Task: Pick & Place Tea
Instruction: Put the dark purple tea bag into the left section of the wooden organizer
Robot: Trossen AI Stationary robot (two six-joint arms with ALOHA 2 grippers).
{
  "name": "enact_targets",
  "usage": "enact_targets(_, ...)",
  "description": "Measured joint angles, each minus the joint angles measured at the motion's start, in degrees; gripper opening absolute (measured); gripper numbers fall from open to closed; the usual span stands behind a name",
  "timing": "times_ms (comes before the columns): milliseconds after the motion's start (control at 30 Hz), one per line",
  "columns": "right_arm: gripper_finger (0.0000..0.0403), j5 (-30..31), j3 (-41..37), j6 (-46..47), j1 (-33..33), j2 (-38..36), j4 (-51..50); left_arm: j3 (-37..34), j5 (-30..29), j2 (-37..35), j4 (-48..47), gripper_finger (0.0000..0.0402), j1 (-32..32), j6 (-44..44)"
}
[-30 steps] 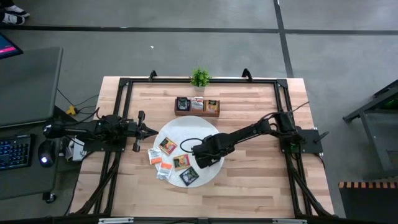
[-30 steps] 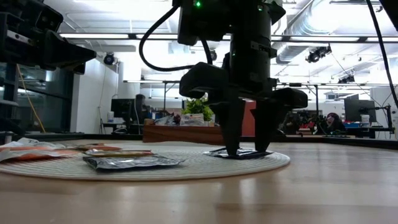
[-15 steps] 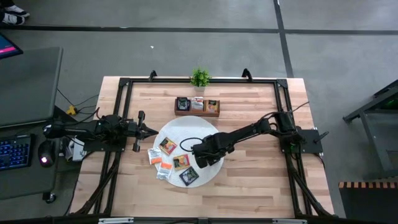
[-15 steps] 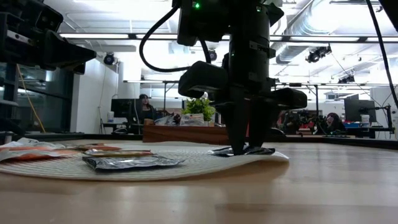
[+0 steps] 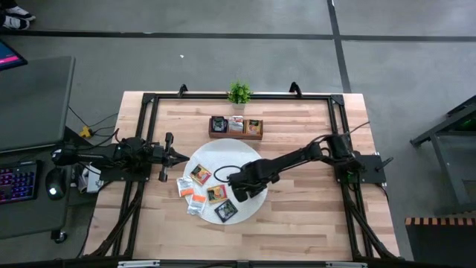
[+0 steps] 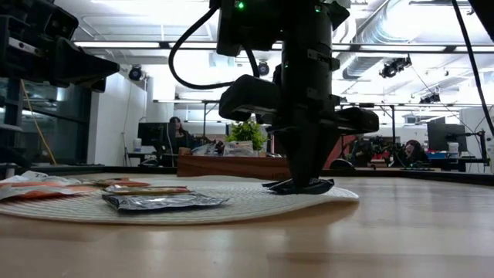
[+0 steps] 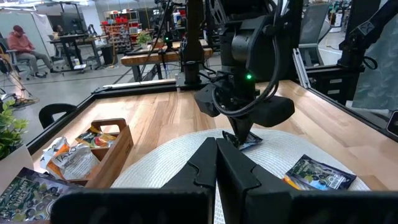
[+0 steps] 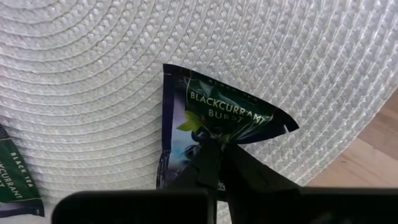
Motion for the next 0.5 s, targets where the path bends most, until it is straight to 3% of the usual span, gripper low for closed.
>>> enact_targets(500,0.0001,8.07,13.92,-0.46,-0.01,0.71,-9.65,0.0,0.0,-0.02,-0.02,0.0001,0.0,0.0)
